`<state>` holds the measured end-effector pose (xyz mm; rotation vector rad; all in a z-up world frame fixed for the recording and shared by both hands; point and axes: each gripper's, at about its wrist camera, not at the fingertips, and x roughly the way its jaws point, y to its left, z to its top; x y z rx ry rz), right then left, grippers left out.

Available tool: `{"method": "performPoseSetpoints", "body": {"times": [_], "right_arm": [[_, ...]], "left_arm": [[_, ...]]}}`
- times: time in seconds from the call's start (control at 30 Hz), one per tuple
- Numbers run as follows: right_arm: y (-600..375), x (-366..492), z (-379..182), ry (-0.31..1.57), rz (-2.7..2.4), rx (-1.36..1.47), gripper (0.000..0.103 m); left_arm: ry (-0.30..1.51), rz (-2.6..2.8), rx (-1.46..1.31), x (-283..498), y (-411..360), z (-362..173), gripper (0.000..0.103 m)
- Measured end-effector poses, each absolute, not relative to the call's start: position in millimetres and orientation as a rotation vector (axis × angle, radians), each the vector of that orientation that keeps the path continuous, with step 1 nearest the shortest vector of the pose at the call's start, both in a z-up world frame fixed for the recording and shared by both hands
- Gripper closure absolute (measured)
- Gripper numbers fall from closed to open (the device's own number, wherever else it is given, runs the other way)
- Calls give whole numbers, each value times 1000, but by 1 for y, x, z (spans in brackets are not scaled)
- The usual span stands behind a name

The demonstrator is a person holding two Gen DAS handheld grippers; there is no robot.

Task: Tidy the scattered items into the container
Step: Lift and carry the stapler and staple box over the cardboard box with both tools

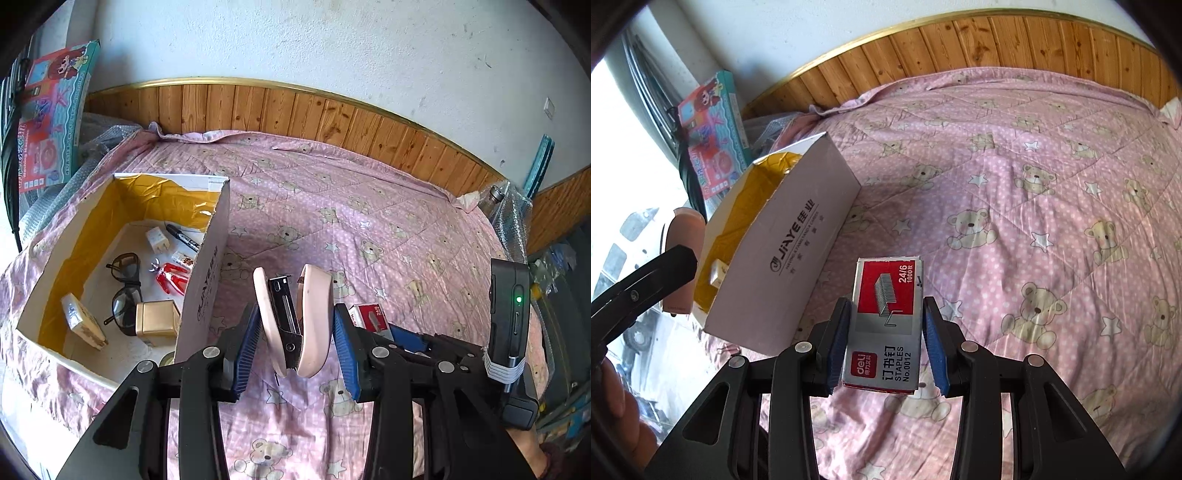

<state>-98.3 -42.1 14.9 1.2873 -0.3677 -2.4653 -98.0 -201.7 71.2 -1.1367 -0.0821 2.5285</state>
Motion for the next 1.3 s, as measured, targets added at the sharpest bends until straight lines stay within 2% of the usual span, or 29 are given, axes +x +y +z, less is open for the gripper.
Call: {"method": "performPoseSetpoints", "body": {"times": [0.43, 0.77, 1.3], "right_arm": [[-75, -60, 35, -317, -2444, 1236, 63], [-101, -51, 51, -248, -2418, 1196, 63], [-142, -83, 66, -130, -2342, 1154, 63]], "left_arm": [[-80, 2573, -1079, -61, -227, 92, 62], [-157, 2601, -1084, -51, -264, 94, 62], [-319, 2683, -1144, -84, -328, 89, 62]]}}
